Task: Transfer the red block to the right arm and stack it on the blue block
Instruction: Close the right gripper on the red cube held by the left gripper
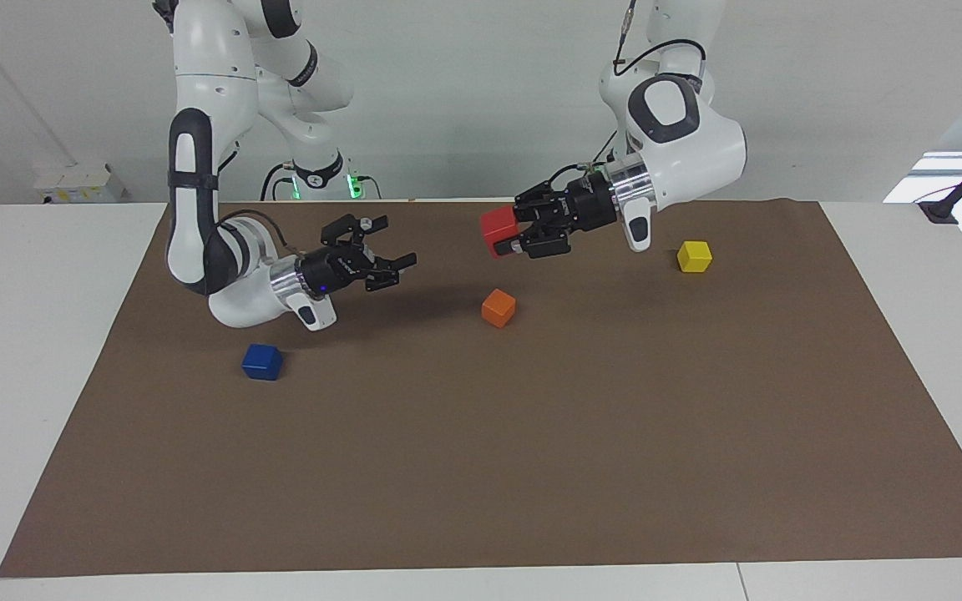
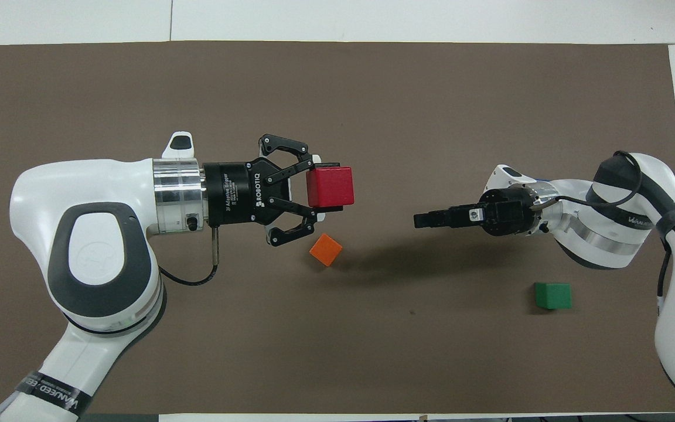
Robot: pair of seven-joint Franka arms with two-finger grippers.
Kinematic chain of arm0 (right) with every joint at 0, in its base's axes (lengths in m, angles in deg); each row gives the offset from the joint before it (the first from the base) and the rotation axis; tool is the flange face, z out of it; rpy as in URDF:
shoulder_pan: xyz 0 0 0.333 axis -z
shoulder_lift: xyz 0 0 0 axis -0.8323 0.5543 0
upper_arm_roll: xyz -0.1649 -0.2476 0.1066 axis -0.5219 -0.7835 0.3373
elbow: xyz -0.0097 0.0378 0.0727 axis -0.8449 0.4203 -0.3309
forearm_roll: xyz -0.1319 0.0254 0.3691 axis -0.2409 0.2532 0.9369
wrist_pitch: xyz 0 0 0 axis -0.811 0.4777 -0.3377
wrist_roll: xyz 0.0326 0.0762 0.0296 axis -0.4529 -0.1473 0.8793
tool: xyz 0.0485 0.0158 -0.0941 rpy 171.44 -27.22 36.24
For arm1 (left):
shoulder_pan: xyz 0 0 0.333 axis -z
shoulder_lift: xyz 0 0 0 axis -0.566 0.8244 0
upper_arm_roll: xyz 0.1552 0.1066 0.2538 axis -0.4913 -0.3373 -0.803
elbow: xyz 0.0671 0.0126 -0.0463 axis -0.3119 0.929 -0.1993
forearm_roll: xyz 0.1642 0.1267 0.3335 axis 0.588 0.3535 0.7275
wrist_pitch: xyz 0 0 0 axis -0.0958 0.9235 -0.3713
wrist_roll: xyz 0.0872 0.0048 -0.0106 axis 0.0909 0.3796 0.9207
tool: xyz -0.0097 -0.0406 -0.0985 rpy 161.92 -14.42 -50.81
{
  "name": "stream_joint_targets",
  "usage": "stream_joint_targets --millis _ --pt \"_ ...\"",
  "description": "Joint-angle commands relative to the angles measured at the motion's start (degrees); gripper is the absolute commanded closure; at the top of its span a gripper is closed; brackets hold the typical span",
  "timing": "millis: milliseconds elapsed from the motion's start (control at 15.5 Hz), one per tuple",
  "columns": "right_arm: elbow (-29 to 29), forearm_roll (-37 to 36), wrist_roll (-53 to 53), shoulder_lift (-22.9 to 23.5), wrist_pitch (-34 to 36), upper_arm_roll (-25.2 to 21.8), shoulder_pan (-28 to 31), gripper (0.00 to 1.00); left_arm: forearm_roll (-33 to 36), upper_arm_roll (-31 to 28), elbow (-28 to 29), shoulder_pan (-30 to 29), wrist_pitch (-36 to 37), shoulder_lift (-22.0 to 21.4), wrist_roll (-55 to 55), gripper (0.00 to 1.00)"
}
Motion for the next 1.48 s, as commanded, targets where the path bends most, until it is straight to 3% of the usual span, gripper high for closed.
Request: stream_joint_targets --millis 0,386,1159,1288,1417 --pt "-0.5 1.0 -1.8 0.1 -0.6 0.2 0.4 0.00 -5.7 -0.9 1.9 4.3 -6.2 -0.4 1.0 1.00" --pt "-0.3 2.5 -1.8 0.2 -4.1 0.4 -2.2 0.00 -11.2 -0.9 1.8 13.0 -17.8 1.4 2.9 1.00" --pt "-0.3 7.1 -0.8 0.2 -9.5 0.4 -7.5 0.00 -11.7 -0.8 1.8 14.7 -18.3 2.8 2.4 1.00" --pt "-0.3 7.6 -0.7 0.3 -9.5 0.3 -7.6 0.07 -11.7 -0.8 1.8 14.7 -18.3 2.7 2.4 1.00" --pt "-0.3 7.6 -0.7 0.3 -9.5 0.3 -7.6 0.28 -11.7 -0.8 1.8 14.7 -18.2 2.7 2.4 1.00"
